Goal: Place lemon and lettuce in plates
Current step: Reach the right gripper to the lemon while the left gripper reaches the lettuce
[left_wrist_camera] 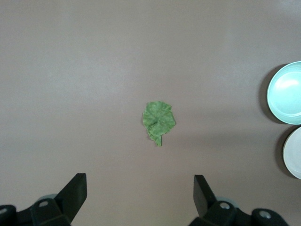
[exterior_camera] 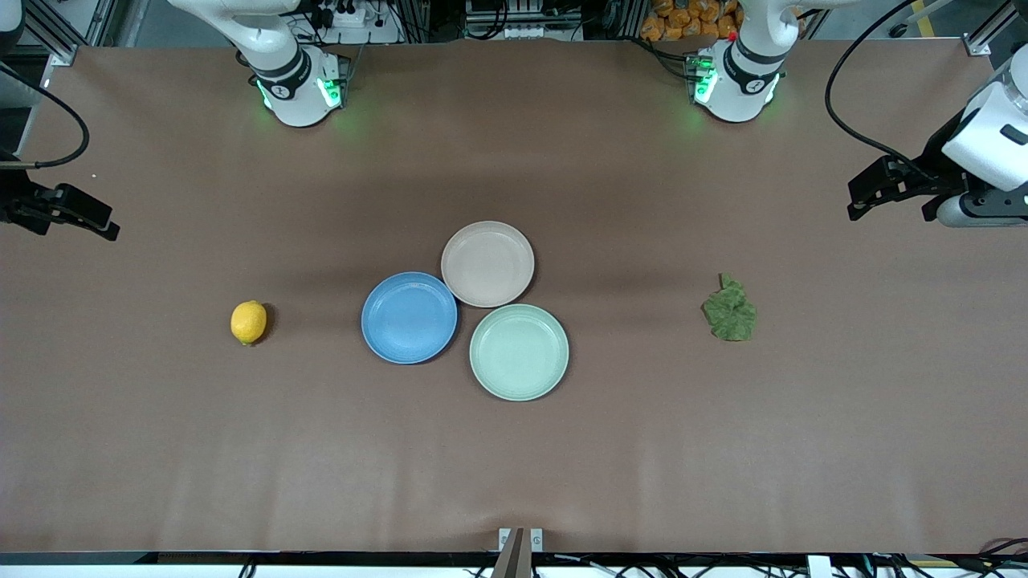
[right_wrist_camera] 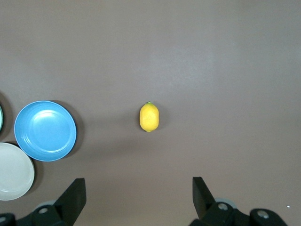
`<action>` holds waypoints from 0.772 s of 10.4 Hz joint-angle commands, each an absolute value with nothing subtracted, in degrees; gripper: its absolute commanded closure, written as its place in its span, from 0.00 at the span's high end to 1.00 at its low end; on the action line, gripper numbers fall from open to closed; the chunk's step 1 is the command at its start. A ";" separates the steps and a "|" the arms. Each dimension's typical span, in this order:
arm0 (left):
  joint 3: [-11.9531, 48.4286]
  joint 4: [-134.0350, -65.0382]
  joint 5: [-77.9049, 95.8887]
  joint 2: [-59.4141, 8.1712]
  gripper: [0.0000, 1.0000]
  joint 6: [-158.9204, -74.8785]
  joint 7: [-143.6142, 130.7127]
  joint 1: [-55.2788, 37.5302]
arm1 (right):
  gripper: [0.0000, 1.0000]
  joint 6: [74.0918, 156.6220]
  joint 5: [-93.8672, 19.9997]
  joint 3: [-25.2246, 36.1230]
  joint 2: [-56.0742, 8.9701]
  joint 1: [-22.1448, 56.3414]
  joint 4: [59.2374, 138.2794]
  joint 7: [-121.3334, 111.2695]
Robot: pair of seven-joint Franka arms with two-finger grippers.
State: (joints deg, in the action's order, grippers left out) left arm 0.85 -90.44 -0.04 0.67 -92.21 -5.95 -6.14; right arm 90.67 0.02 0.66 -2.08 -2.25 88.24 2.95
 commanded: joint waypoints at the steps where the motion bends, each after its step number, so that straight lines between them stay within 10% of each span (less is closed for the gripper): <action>1: 0.88 -90.35 -0.53 0.88 1.00 -91.76 -4.57 -5.89 | 1.00 90.35 -0.18 0.53 -1.76 -2.99 88.59 2.46; 8: 0.79 -95.61 -0.09 -7.10 1.00 -97.27 -4.40 -4.66 | 1.00 92.54 -0.44 0.70 -7.28 -3.08 89.21 2.81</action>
